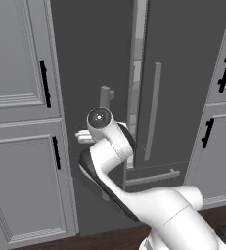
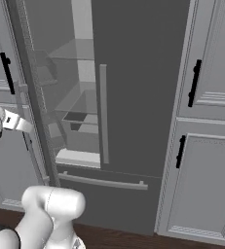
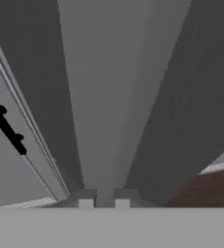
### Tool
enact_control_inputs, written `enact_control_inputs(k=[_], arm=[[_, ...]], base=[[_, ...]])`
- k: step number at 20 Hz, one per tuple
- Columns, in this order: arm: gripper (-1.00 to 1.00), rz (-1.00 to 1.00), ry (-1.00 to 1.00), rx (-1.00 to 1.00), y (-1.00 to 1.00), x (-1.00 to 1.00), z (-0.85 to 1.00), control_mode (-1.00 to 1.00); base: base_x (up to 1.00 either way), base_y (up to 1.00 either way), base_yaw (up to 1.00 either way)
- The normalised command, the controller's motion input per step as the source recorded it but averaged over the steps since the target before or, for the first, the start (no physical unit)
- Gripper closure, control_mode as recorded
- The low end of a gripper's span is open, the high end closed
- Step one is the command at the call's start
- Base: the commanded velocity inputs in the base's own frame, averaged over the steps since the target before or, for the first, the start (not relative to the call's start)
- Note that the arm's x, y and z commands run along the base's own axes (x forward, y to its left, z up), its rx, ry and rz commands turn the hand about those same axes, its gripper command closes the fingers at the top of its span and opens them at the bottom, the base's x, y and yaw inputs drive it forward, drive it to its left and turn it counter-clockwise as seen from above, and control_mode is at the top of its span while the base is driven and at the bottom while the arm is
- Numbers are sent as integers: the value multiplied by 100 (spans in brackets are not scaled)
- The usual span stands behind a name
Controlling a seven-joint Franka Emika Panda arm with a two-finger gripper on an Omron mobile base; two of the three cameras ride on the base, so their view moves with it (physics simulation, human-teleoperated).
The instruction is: Grab a lemon wedge from the fridge and one ice cube from the ice bowl, and put them in the glass of lemonade.
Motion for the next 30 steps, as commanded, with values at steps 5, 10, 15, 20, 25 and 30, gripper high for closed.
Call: enact_control_inputs(k=[5,10,15,20,25,30], arm=[[-100,0,15,-15,84,-37,14,-100],[-100,-6,-21,3,-7,-77,43,-100],[-100,-4,-58,48,-74,-83,34,-100],[-100,-2,-31,73,-99,-70,50,-100],[-100,0,-17,85,-100,-55,38,-100],[-100,0,-6,73,-100,-41,20,-100]], base=[[0,0,0],[0,0,0],[0,0,0],[0,0,0],[0,0,0],[0,0,0]])
